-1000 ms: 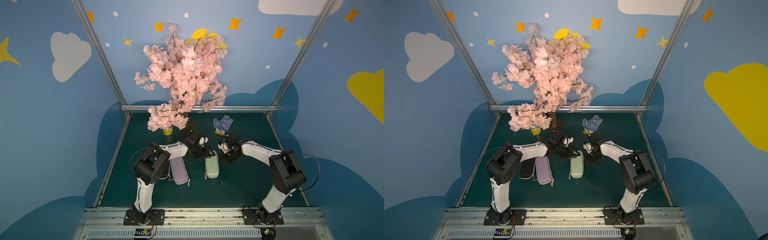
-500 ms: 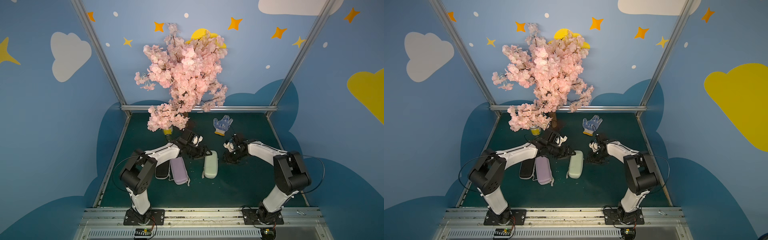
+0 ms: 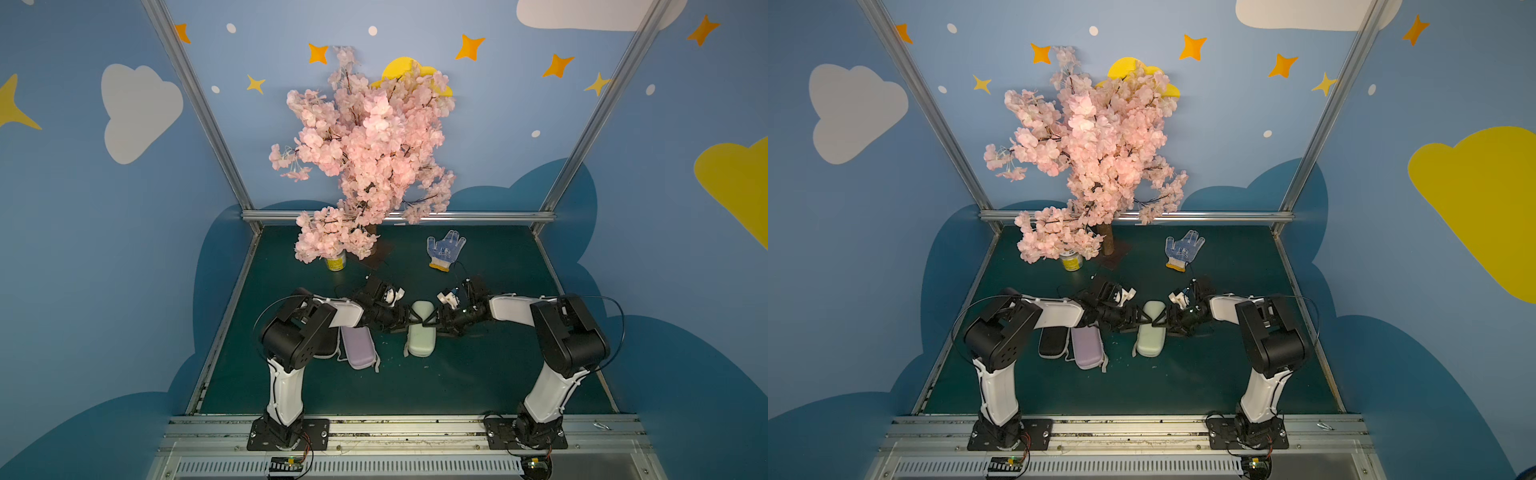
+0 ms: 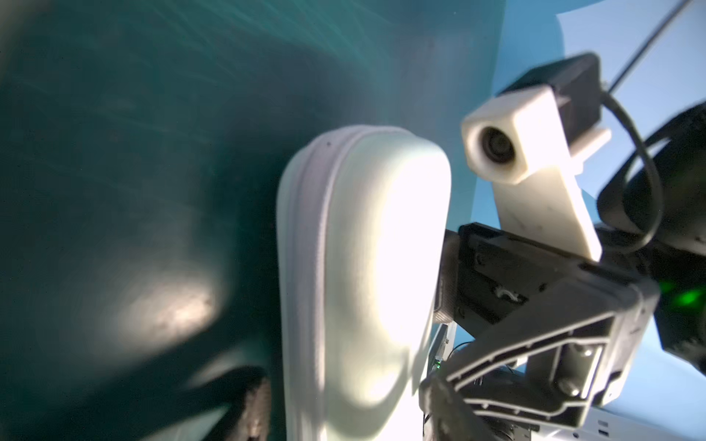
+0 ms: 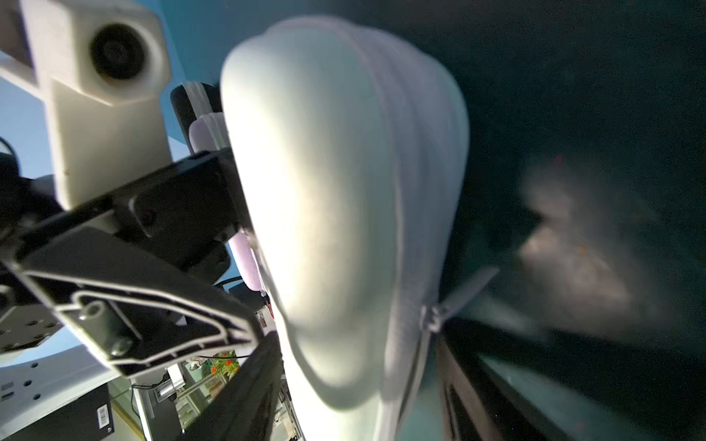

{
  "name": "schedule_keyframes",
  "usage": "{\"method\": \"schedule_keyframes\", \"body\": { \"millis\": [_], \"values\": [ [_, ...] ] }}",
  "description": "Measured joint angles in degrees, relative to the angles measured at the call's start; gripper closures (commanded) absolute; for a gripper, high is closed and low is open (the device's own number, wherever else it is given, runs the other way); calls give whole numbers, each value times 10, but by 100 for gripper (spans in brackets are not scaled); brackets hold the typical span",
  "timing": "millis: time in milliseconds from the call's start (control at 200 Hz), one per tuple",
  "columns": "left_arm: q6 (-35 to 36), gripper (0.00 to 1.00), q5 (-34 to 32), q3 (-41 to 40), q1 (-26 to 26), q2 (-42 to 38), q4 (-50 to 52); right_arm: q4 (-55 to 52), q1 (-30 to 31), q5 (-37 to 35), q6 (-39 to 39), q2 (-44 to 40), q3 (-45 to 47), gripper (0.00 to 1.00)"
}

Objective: Put umbrellas into zippered umbrella sleeves
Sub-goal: Pick up the umbrella sleeve at the center of the board.

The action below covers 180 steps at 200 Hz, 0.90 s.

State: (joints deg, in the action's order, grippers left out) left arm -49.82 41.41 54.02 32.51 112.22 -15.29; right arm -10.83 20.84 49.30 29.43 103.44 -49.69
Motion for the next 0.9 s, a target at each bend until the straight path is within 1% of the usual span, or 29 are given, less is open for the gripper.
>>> {"method": "schedule_keyframes", "body": {
  "millis": [50,120,180,285,325,415,486,616,696,801,901],
  "values": [
    [-18,50,10,-14,-3,5,-31,21,3,7,9,2,4,36],
    [-54,52,28,-32,-6,15,-87,59,11,13,26,3,13,38],
    [-84,53,39,-45,-9,20,-127,99,11,18,45,0,31,42],
    [-123,54,49,-59,-13,23,-165,157,11,22,79,-9,61,53],
    [-135,53,53,-63,-14,23,-175,163,11,21,85,-16,67,58],
    [-156,52,62,-70,-18,22,-198,170,11,20,99,-34,72,65],
    [-172,49,69,-79,-24,17,-225,179,11,23,107,-43,72,70],
    [-212,32,79,-103,-33,7,-289,205,16,45,122,-56,72,72],
    [-225,25,80,-117,-36,-6,-311,223,18,59,139,-67,72,72],
    [-229,25,77,-134,-37,-34,-324,238,19,70,164,-85,72,73],
    [-236,30,72,-142,-32,-55,-338,253,19,69,196,-101,72,73]
  ]
}}
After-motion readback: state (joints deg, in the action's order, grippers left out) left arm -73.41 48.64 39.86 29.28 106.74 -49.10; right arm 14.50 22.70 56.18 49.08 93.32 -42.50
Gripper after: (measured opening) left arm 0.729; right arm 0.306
